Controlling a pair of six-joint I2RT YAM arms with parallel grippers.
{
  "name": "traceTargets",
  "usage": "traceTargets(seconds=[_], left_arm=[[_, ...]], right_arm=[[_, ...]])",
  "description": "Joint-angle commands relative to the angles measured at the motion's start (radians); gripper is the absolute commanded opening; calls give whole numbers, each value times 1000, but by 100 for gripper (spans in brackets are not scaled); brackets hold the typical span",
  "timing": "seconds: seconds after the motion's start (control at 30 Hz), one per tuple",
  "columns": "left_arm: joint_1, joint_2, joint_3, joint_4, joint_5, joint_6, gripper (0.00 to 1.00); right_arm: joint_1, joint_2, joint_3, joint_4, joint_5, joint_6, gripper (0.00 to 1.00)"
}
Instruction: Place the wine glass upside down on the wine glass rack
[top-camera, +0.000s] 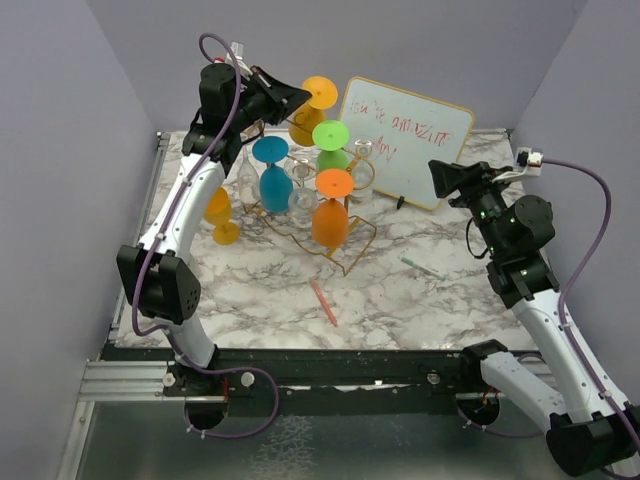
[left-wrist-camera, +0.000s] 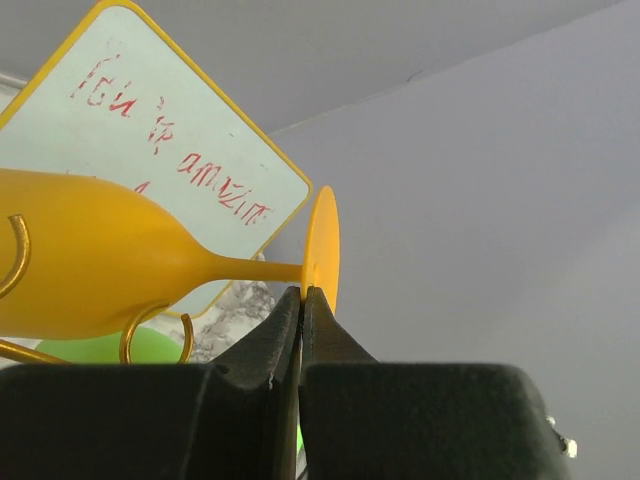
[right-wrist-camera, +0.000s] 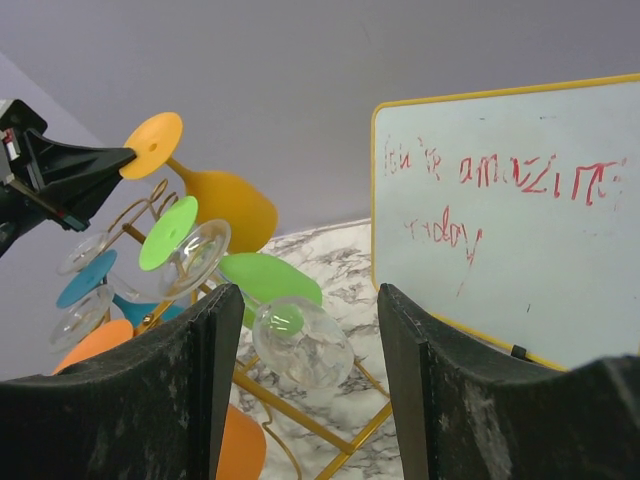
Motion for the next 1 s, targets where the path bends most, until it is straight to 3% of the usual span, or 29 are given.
traceTargets(seconds=[0.0, 0.97], left_arm=[[11, -65, -6, -18, 15, -25, 0], [62, -121, -156, -24, 38, -27, 0]], right_arm=[[2, -10, -22, -33, 12, 15, 61], [2, -29, -19, -52, 66, -14, 60]])
